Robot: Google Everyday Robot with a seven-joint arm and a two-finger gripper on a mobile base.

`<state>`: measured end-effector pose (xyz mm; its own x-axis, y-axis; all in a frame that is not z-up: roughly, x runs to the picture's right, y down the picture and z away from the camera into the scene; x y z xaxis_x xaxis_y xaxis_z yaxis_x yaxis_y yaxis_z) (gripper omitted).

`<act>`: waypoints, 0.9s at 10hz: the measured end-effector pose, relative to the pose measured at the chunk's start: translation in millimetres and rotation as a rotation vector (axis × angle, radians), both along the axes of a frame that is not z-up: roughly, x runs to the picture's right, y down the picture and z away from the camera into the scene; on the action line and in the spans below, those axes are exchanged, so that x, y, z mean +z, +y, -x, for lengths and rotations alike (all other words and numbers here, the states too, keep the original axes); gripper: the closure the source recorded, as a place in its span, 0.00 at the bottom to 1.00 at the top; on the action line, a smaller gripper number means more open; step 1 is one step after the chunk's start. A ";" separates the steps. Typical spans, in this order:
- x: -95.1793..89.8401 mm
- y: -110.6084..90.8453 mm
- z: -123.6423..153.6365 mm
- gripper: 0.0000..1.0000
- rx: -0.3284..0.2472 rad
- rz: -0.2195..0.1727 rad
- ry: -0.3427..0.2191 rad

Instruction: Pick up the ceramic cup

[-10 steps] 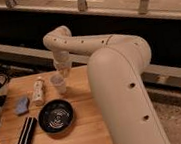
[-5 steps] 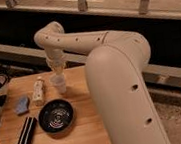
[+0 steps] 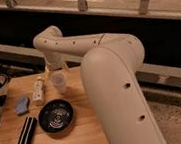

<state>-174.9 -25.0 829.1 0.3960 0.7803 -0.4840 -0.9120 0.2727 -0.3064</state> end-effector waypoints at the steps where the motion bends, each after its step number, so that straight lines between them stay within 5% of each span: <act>1: 5.7 6.0 -3.0 0.20 -0.003 0.015 0.014; 9: 33.4 -7.4 -25.6 0.20 0.008 0.027 0.108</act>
<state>-149.3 -32.3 862.6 0.3341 0.7698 -0.5439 -0.9422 0.2580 -0.2136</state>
